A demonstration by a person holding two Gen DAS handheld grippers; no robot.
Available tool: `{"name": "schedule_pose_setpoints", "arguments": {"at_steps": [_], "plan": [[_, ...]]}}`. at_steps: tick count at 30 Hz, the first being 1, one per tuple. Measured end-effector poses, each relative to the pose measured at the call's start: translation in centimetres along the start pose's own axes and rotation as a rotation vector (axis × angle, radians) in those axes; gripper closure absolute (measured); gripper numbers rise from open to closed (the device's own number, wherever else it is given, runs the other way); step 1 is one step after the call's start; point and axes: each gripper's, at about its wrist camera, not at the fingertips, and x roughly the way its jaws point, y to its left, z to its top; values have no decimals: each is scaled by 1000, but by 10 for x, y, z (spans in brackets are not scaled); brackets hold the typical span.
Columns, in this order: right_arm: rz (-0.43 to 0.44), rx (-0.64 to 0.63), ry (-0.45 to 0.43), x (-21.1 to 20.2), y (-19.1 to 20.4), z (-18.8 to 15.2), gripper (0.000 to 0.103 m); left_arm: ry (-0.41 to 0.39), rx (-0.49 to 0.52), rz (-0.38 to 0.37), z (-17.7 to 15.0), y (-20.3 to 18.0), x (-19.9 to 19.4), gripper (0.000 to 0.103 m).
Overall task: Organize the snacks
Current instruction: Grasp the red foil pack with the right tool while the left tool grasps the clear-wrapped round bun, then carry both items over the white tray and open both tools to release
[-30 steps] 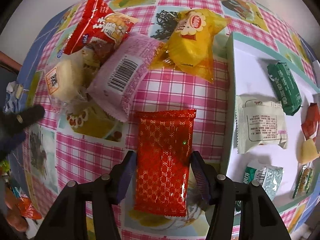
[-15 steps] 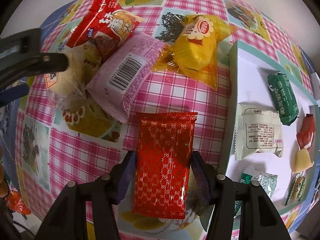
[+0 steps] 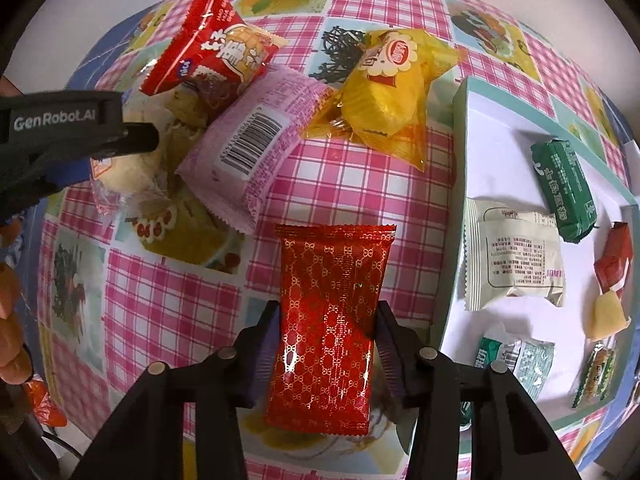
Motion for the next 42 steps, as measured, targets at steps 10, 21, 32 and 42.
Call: {"name": "schedule_pose_setpoints", "arguments": {"at_steps": [10,21,32,42], "plan": [[68,21,-38,-39,-24,-18,55,-38,-44,14,-13,1,-38,49],[118,53,-110,-97,-66,-34,55,-105,13,-26,-22,-45,-90,49],[106,155,-139,-107,-132,-38,54,-95,123,-59,-38,-116,-96,49],[53,292,-139,-106,-217,-29,54,-48,281,-77,-46,-194,-73,49]]}}
